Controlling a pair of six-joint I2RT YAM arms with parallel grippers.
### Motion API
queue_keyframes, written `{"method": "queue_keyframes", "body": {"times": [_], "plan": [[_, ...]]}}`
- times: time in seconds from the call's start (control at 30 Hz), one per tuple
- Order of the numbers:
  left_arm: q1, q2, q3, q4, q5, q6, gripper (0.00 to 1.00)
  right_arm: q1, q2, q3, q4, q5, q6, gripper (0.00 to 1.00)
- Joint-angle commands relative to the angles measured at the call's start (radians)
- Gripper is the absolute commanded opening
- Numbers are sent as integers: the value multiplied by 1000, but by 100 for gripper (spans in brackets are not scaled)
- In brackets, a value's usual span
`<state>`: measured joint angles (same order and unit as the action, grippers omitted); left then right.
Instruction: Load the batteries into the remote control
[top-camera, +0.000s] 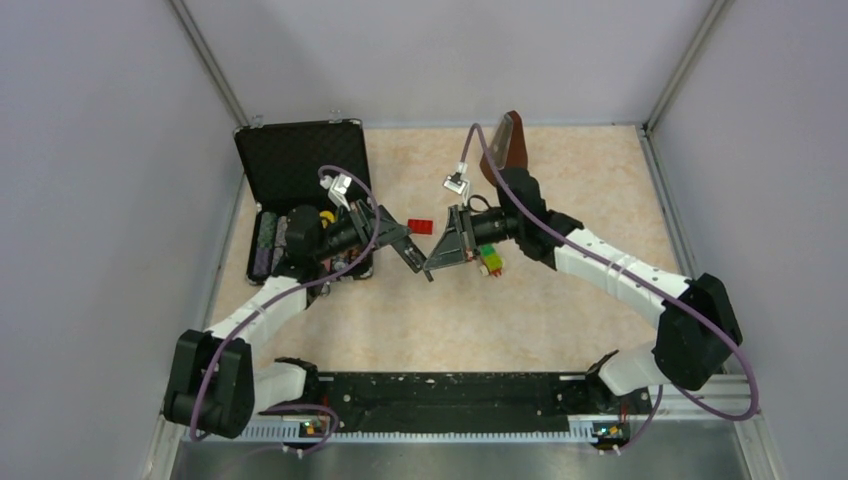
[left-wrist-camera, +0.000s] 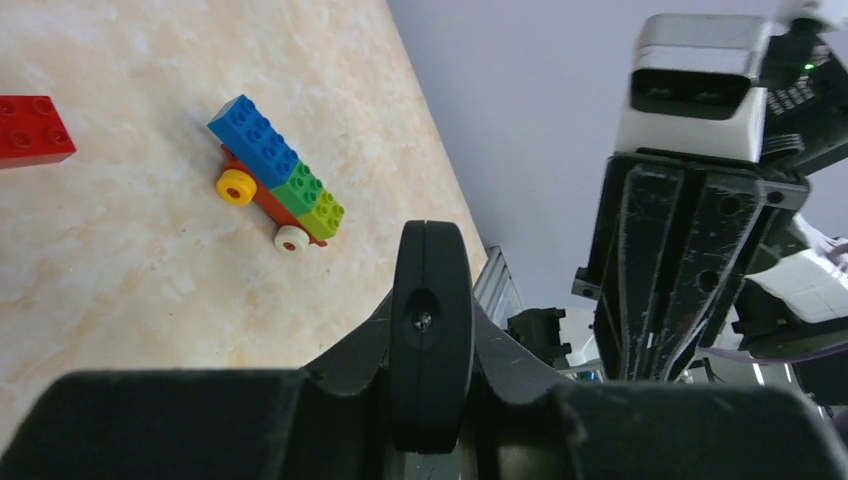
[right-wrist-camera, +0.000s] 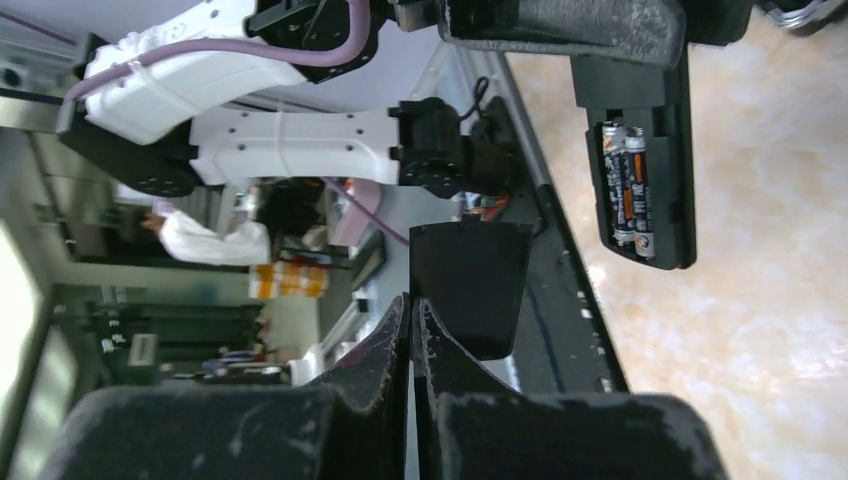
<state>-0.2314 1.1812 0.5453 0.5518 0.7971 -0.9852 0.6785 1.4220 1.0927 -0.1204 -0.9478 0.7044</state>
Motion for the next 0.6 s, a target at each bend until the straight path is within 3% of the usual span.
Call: {"method": "queue_keyframes", "body": {"times": [0.0, 0.57], "plan": [[-9, 7, 53, 36, 46, -3, 0, -14, -30, -103, 377, -95, 345, 0], [-16, 12, 162, 3, 199, -197, 0, -14, 62, -222, 1004, -103, 861, 0]]}}
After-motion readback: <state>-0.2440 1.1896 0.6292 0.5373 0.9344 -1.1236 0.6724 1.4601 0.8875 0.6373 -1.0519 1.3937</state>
